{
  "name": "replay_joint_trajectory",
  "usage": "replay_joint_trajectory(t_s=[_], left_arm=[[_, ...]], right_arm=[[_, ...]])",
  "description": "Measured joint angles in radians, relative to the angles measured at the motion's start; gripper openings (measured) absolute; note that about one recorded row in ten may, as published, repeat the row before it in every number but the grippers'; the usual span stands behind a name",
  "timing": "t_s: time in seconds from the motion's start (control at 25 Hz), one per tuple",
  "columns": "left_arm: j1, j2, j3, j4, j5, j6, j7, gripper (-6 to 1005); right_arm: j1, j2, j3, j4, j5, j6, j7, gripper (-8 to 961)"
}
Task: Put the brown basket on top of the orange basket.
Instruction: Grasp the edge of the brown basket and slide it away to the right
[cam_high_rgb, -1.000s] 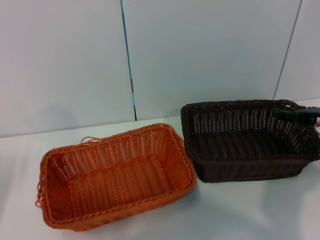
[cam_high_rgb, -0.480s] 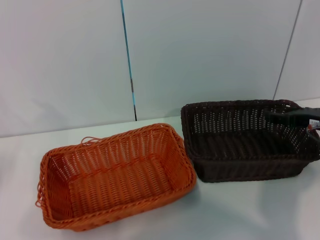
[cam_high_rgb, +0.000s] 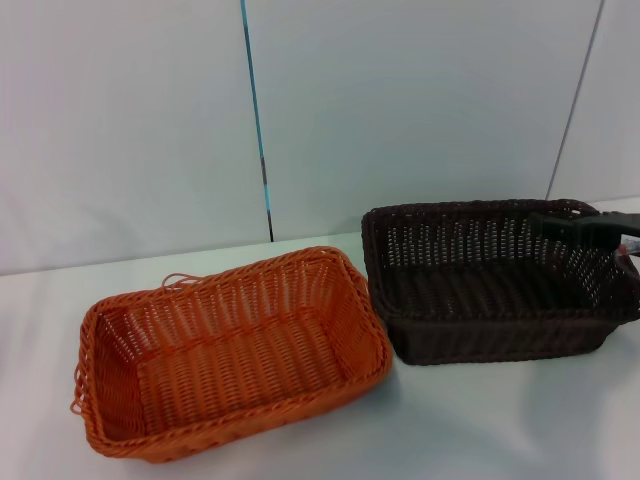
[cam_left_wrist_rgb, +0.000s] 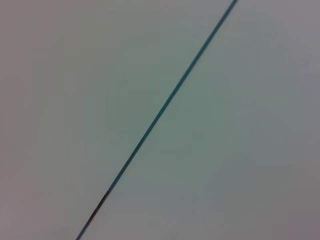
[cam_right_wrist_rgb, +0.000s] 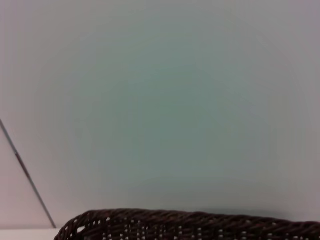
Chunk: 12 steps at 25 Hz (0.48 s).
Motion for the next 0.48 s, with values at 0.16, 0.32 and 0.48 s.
replay_joint_trajectory(t_s=[0.16, 0.32, 0.48], left_arm=[[0.004, -0.001, -0.001, -0.001, 0.000, 0.003, 0.010, 802], [0.008, 0.001, -0.001, 0.001, -0.001, 0.005, 0.013, 801], [0.008, 0.002, -0.001, 0.002, -0.001, 0.007, 0.022, 801]], right_arm=[[-0.020, -0.003, 0.019, 0.038, 0.002, 0.024, 0.038, 837], [-0.053, -0.006, 0.040, 0.101, -0.009, 0.051, 0.110, 837], [-0.068, -0.011, 0.088, 0.151, -0.054, 0.091, 0.194, 837]])
